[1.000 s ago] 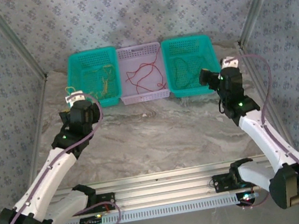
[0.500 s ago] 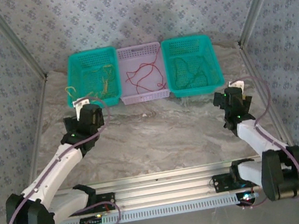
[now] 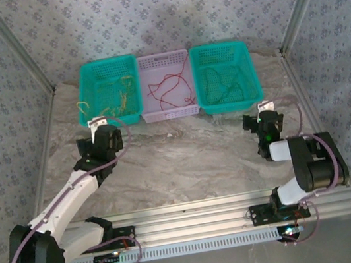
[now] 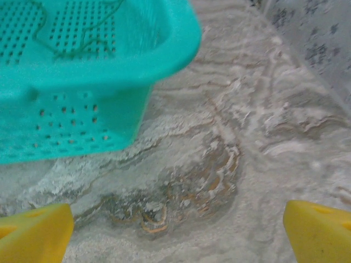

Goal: Untangle the cables

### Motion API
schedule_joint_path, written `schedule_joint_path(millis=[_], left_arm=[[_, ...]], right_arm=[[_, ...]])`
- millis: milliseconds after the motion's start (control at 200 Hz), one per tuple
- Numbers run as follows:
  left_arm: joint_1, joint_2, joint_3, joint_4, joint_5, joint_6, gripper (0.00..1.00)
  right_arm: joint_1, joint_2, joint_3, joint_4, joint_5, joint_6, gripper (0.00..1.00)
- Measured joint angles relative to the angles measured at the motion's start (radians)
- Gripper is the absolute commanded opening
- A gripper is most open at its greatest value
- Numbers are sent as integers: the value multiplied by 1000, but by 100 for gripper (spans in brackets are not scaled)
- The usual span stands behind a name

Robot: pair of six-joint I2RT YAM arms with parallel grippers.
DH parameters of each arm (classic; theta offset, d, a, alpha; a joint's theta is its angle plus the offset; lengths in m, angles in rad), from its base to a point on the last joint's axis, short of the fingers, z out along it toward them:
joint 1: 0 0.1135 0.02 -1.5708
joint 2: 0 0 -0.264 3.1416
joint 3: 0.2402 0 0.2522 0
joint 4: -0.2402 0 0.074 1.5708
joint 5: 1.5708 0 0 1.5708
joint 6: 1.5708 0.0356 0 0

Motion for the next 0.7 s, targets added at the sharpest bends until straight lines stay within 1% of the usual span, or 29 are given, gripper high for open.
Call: schedule_joint_path(millis=[135, 215, 260, 350, 480, 595, 700], left_arm=[[16, 1, -24, 29, 0, 7, 100], [49, 3, -41, 61, 13, 6, 100], [80, 6, -56, 86, 30, 3, 100], [169, 10, -101, 143, 72, -11, 100], [283, 21, -187, 275, 142, -4, 100], [351, 78, -226, 396, 222, 19, 100], [383, 164, -235, 525, 268, 52, 100]], right_arm=[[-7, 23, 2, 30, -27, -9, 100], [-14, 23, 2, 48, -29, -9, 100], [-14, 23, 2, 54, -27, -9, 100], [-11, 23, 2, 67, -13, -9, 100], [-9, 23, 2, 78, -2, -9, 100], [-9, 23, 2, 82, 2, -9, 100], [-9, 23, 2, 82, 2, -9, 100]])
